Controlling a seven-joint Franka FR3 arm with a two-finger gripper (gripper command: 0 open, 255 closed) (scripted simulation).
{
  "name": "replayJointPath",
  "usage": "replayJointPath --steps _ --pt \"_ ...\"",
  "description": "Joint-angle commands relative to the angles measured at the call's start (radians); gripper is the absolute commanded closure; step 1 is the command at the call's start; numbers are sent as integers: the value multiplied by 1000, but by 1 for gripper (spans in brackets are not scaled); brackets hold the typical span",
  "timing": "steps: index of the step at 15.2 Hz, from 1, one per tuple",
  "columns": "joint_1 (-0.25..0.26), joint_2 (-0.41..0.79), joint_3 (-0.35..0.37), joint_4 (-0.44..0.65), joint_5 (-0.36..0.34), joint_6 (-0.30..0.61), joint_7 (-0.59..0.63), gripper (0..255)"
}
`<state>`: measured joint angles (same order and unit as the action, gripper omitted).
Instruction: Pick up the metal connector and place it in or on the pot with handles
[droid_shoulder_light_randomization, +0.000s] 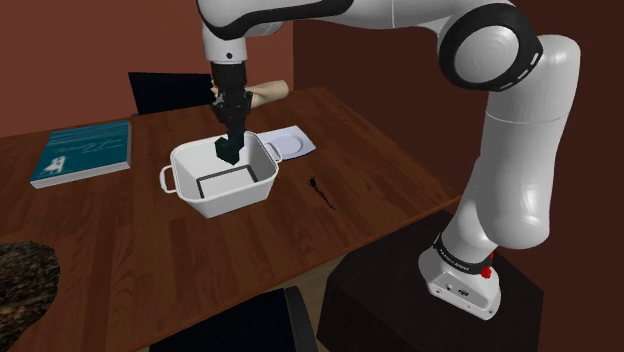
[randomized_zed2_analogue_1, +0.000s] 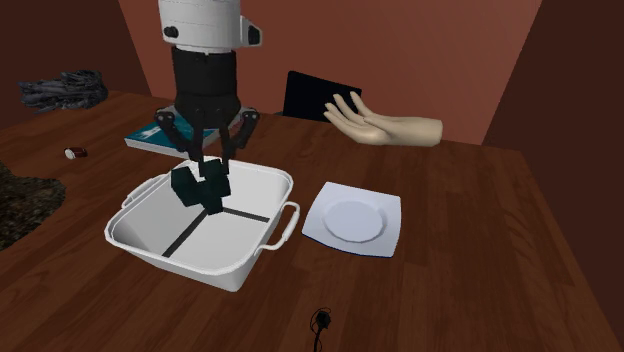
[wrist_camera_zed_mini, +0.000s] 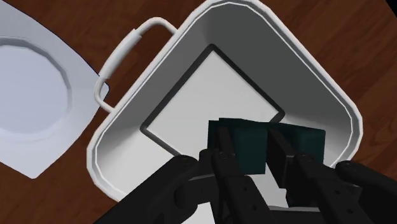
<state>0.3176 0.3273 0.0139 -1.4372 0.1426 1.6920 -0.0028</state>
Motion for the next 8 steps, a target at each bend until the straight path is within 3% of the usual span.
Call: replayJointPath --steps 1,8 --pt "23 56 12 88 -3 -27 40 255" --pt "24 55 11 -6 -1 66 27 255"
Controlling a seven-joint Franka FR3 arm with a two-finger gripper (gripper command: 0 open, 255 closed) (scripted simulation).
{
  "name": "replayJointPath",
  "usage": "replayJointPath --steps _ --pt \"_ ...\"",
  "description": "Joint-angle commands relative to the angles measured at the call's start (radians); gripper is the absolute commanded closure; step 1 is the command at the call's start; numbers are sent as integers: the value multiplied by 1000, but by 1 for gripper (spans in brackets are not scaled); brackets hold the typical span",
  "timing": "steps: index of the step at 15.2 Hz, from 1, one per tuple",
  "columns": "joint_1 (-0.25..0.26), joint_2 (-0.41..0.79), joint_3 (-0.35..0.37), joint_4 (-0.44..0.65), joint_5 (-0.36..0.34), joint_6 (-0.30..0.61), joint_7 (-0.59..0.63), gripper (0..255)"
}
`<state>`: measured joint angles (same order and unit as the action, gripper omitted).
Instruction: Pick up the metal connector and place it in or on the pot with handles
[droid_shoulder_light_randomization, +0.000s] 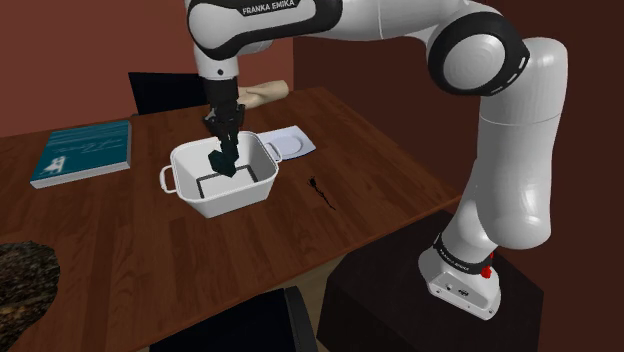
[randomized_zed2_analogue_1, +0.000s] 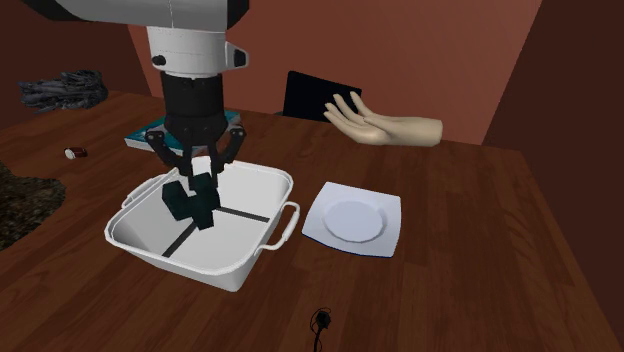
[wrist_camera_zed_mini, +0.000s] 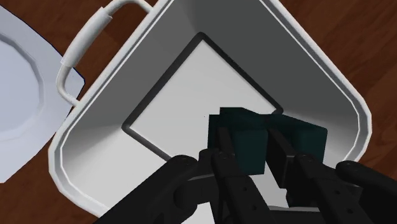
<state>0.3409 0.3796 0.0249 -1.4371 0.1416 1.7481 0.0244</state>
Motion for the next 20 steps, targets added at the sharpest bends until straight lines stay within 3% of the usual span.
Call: replayJointPath --steps 1,7,15,16,20 --pt "1 4 0 -18 0 23 -2 255" --pt "2 15 1 -84 3 99 -12 255" --pt "2 15 1 -84 3 99 -12 255" --pt "2 15 1 -84 3 99 -12 0" --pt "2 15 1 -84 3 99 -12 0"
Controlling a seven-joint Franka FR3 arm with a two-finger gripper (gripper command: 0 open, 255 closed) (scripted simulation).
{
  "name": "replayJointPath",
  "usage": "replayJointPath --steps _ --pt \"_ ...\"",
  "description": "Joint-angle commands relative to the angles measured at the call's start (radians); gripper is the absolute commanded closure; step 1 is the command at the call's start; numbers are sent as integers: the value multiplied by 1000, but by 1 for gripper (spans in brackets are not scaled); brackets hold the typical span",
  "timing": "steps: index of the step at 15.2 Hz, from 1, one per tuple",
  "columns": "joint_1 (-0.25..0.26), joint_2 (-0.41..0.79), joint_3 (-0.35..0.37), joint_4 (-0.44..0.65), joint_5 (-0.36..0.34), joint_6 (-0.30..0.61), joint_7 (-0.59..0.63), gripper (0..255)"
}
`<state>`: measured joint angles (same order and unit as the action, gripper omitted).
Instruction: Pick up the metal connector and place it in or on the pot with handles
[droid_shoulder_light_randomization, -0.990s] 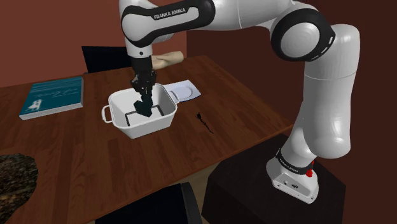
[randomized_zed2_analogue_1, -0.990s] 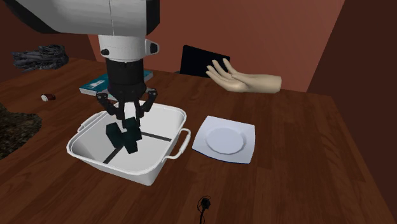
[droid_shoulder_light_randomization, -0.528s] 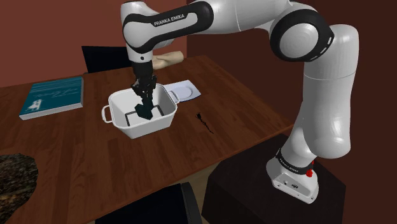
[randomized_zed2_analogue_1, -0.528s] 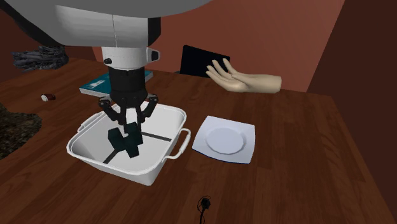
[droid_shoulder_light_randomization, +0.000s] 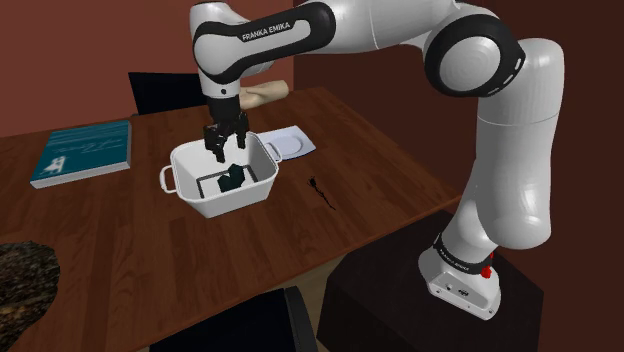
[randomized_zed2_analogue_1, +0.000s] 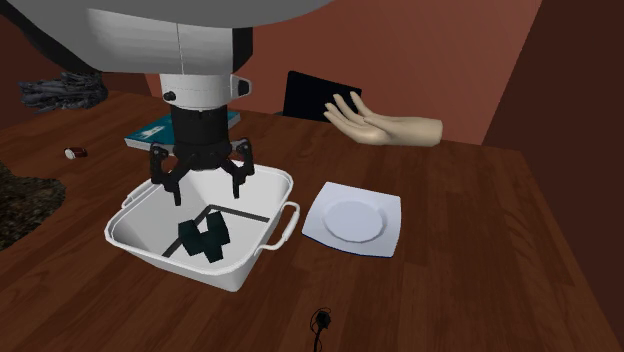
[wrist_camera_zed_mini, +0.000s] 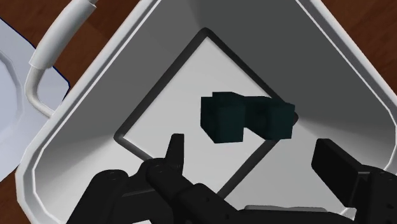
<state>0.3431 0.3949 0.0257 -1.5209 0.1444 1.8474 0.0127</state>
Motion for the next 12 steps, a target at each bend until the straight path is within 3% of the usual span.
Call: replayJointPath --steps 1,5,12 --pt "0 0 0 0 0 0 0 0" --pt "-10 -1 -4 125 -3 -126 5 0" --pt "-10 -1 -4 125 -3 -126 5 0"
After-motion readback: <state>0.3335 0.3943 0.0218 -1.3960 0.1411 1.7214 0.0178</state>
